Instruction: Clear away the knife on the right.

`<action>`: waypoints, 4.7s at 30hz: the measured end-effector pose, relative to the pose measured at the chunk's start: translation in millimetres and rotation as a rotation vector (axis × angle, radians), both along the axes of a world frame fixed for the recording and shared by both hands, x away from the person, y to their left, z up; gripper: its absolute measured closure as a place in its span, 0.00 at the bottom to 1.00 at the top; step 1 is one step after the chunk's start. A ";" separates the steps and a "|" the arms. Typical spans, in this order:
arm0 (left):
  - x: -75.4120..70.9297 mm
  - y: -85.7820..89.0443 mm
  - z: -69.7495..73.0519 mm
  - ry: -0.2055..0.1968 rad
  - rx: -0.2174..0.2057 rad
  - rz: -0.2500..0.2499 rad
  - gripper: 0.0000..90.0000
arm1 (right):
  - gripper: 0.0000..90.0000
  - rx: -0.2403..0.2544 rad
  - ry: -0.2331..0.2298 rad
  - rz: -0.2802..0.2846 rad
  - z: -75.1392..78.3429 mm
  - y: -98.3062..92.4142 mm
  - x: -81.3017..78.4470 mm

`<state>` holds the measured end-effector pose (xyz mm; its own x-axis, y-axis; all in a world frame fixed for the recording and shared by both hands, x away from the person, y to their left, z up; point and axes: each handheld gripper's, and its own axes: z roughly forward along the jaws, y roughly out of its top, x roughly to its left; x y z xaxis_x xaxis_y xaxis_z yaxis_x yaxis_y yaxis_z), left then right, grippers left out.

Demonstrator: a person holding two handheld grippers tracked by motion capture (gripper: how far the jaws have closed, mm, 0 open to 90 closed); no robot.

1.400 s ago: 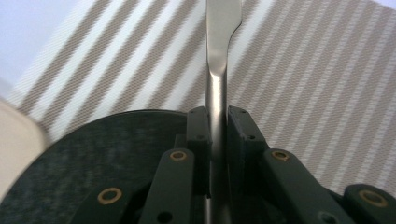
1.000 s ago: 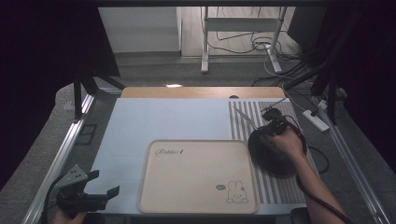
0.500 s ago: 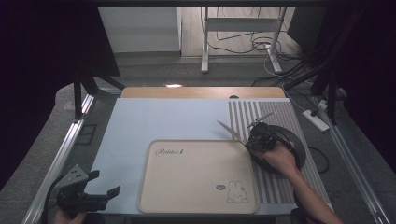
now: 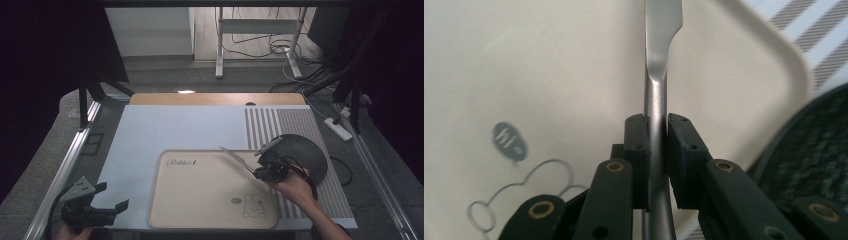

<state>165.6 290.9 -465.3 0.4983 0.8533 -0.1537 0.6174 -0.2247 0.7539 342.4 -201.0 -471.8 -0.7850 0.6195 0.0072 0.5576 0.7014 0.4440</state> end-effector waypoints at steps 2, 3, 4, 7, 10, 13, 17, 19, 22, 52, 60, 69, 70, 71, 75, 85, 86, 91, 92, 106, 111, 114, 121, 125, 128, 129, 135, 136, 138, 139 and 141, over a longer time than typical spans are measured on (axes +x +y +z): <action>0.0 -0.2 -0.1 -0.001 0.001 -0.001 0.03 | 0.89 -0.005 0.004 0.009 -1.7 4.0 -6.6; 0.0 -0.2 0.0 -0.001 0.002 -0.002 0.03 | 0.89 -0.011 0.007 0.015 -2.5 6.2 -10.0; 0.1 -0.1 0.0 0.000 0.001 -0.001 0.03 | 0.89 -0.010 0.010 0.020 -3.6 8.6 -13.4; 0.1 -0.1 -0.1 -0.001 0.000 -0.001 0.03 | 0.89 -0.020 0.020 0.042 -5.0 15.6 -23.5; 0.1 -0.3 -0.1 -0.001 0.001 -0.002 0.03 | 0.89 -0.028 0.027 0.051 -7.5 19.5 -28.5; 0.3 -0.3 -0.1 -0.001 0.001 -0.002 0.03 | 0.89 -0.047 0.039 0.061 -13.4 22.5 -29.8; 0.4 -0.4 -0.1 0.001 0.002 -0.001 0.03 | 0.89 -0.078 0.069 0.081 -22.9 29.0 -32.8; 0.3 -0.4 -0.1 0.000 0.003 -0.001 0.03 | 0.88 -0.089 0.089 0.105 -27.0 32.2 -34.5; 0.4 -0.4 -0.1 0.001 0.003 -0.001 0.03 | 0.78 -0.055 0.102 0.111 -24.6 32.2 -32.1; 0.4 0.2 -0.3 0.003 0.000 -0.008 0.03 | 1.00 -0.160 -0.024 0.160 -28.3 51.7 9.9; 0.5 -0.7 -0.2 0.002 0.004 -0.013 0.03 | 1.00 -0.138 0.015 0.083 -26.4 21.8 8.9; 1.2 -1.1 -0.1 0.005 0.007 -0.016 0.03 | 1.00 -0.121 0.057 0.039 -24.6 0.1 13.2; 1.1 -1.1 -0.1 0.005 0.007 -0.016 0.03 | 1.00 -0.130 0.049 0.038 -24.6 1.4 12.3; 1.1 -1.0 -0.1 0.004 0.006 -0.016 0.03 | 1.00 -0.134 0.046 0.039 -24.6 1.9 11.9; 1.2 -0.6 -0.1 0.004 0.002 -0.017 0.03 | 0.96 -0.131 0.058 0.040 -24.3 2.6 10.7; 1.5 -1.0 -0.3 0.007 0.005 -0.016 0.03 | 0.73 -0.065 0.009 0.003 -15.2 9.6 8.6; 1.5 -1.1 -0.3 0.008 0.006 -0.016 0.03 | 0.70 -0.060 -0.003 0.004 -14.3 9.7 8.9; 1.7 -1.4 -0.3 0.009 0.008 -0.016 0.03 | 0.57 -0.042 -0.017 -0.004 -10.5 11.4 9.0; 1.7 -1.4 -0.3 0.009 0.008 -0.016 0.03 | 0.55 -0.044 -0.013 -0.003 -9.9 11.6 8.8; 1.6 -1.2 -0.3 0.009 0.007 -0.015 0.03 | 0.31 -0.015 -0.033 -0.023 -2.6 10.0 6.1; 1.7 -1.2 -0.3 0.009 0.007 -0.014 0.03 | 0.25 -0.006 -0.058 -0.024 1.6 6.1 4.0; 1.7 -1.3 -0.3 0.009 0.007 -0.014 0.03 | 0.21 0.007 -0.065 -0.026 3.4 3.1 3.0; 1.5 -1.0 -0.3 0.008 0.005 -0.014 0.03 | 0.12 0.019 -0.071 -0.033 2.4 -1.8 -0.9; 1.6 -0.8 -0.3 0.008 0.003 -0.014 0.03 | 0.08 0.016 -0.091 -0.029 1.7 -5.5 -5.0; 1.6 -1.0 -0.2 0.008 0.004 -0.014 0.03 | 0.03 0.018 -0.098 -0.037 0.1 -9.1 -7.9; 1.5 -1.0 -0.2 0.008 0.004 -0.014 0.03 | 0.02 0.020 -0.104 -0.040 -0.1 -10.7 -8.8; 1.6 -0.7 -0.2 0.007 0.002 -0.014 0.03 | 0.00 0.061 -0.109 -0.061 0.7 -17.7 -12.1; 1.6 -0.6 -0.2 0.007 0.002 -0.014 0.03 | 0.00 0.068 -0.107 -0.062 0.5 -18.9 -12.3; 1.6 -0.6 -0.3 0.007 0.001 -0.015 0.03 | 0.00 0.075 -0.106 -0.071 0.2 -21.6 -12.9; 1.6 -0.6 -0.3 0.007 0.001 -0.015 0.03 | 0.00 0.077 -0.109 -0.072 -0.1 -22.5 -13.1; 1.7 -0.6 -0.2 0.008 0.001 -0.014 0.03 | 0.00 0.082 -0.112 -0.076 0.1 -24.7 -14.3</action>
<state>167.3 290.3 -465.5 0.5093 0.8462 -0.1568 0.6200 -0.2344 0.7488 328.1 -225.8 -471.8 -0.7349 0.6778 -0.0242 0.5514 0.6179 0.5606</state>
